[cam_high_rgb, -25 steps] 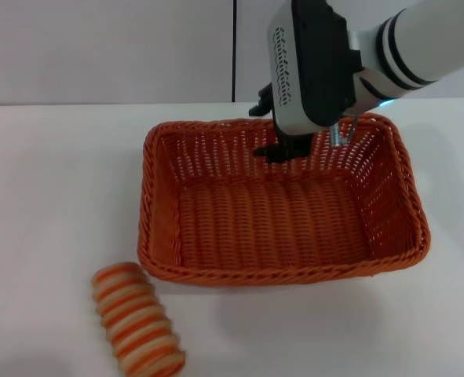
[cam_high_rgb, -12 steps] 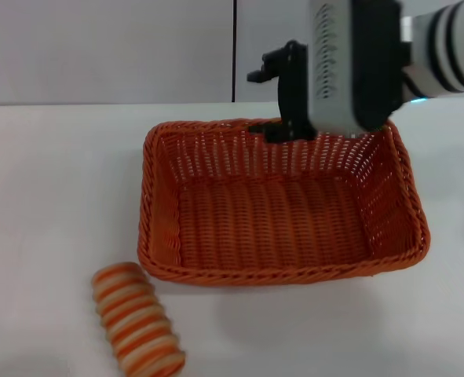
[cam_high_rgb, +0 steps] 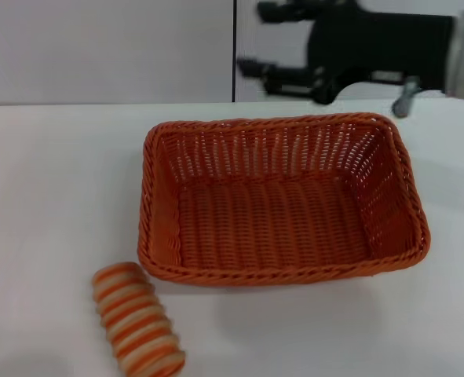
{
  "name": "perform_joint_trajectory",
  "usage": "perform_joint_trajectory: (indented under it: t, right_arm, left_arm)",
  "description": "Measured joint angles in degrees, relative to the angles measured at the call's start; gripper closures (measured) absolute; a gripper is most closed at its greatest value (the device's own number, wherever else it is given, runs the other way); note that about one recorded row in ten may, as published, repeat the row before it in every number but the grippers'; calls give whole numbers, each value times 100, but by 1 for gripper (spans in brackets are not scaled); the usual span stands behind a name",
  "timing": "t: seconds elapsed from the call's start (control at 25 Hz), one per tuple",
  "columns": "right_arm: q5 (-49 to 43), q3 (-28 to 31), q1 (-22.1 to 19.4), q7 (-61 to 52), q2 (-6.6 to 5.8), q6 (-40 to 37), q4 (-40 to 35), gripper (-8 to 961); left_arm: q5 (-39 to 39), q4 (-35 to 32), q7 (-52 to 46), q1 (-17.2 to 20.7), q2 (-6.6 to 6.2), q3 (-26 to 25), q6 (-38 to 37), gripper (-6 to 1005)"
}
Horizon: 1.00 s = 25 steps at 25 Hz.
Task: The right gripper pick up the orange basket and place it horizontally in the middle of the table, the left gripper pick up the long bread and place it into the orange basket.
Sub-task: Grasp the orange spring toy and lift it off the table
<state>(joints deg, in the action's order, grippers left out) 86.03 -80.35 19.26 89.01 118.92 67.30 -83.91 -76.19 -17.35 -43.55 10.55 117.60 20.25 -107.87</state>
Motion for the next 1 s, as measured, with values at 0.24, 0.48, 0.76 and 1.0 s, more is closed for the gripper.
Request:
perform_joint_trajectory:
  t: [0.24, 0.48, 0.76, 1.0]
  right_arm:
    - [2231, 891, -96, 931, -17, 1017, 1894, 315]
    - [2662, 1383, -137, 1200, -1, 1614, 2417, 315]
    - [3161, 1640, -609, 1239, 12, 2000, 2666, 315]
    - [3502, 1975, -1070, 1356, 21, 2371, 2954, 315]
  left_arm:
    - [-490, -315, -274, 5, 5, -35, -17, 251]
    - [-596, -892, -712, 11, 11, -19, -14, 250]
    - [-1655, -2439, -2008, -156, 23, -51, 96, 250]
    - [-2238, -3237, -2827, -436, 37, -62, 132, 250]
